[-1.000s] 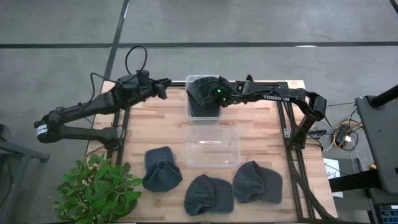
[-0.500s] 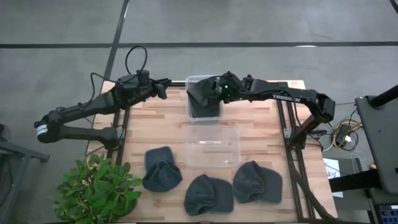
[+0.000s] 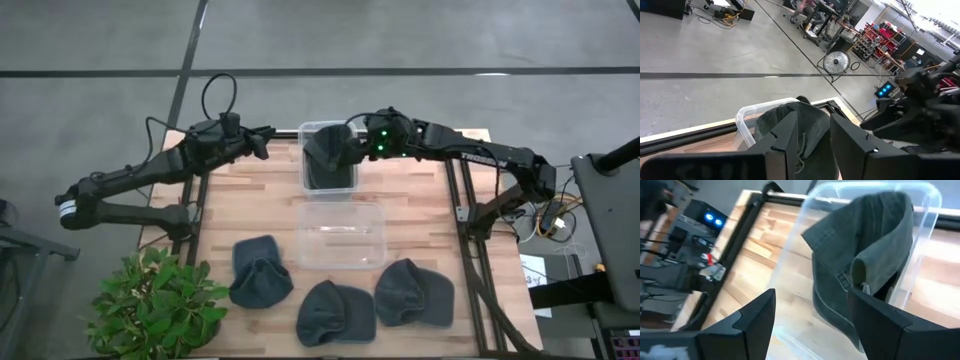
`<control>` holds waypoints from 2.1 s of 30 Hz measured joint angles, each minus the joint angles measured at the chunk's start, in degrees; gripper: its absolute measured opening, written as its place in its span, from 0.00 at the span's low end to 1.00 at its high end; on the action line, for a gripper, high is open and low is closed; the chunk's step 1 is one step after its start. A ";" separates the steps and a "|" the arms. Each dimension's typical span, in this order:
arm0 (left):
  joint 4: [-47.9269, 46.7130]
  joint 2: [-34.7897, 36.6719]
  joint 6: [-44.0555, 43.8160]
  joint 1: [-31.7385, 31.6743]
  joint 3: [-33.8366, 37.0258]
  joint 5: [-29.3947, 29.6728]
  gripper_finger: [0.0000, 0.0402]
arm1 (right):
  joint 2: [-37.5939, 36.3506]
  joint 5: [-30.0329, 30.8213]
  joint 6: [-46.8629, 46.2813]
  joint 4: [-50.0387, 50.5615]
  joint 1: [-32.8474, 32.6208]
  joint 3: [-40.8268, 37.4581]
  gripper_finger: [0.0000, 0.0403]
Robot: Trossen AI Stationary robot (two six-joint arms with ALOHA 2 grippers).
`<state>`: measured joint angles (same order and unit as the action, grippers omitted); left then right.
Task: Pick & Place hat
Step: Put the bottom right blue cap into the bottom transparent bin
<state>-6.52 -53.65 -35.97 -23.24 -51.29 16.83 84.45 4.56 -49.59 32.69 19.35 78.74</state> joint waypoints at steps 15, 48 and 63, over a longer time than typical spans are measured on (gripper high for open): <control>-0.07 -0.09 0.00 0.02 0.00 0.00 0.27 | -10.70 -19.46 9.88 10.37 -1.41 0.00 0.56; -0.09 -0.15 -0.50 0.04 0.00 -0.04 0.27 | -12.68 -32.44 15.33 50.81 -25.98 -16.47 0.56; -0.09 -0.15 -1.79 0.04 0.00 -0.48 0.27 | -11.94 -32.00 13.78 33.31 -29.88 -36.75 0.56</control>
<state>-6.61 -53.80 -37.75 -23.20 -51.29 16.36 72.51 -27.44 -35.81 66.00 -10.52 41.99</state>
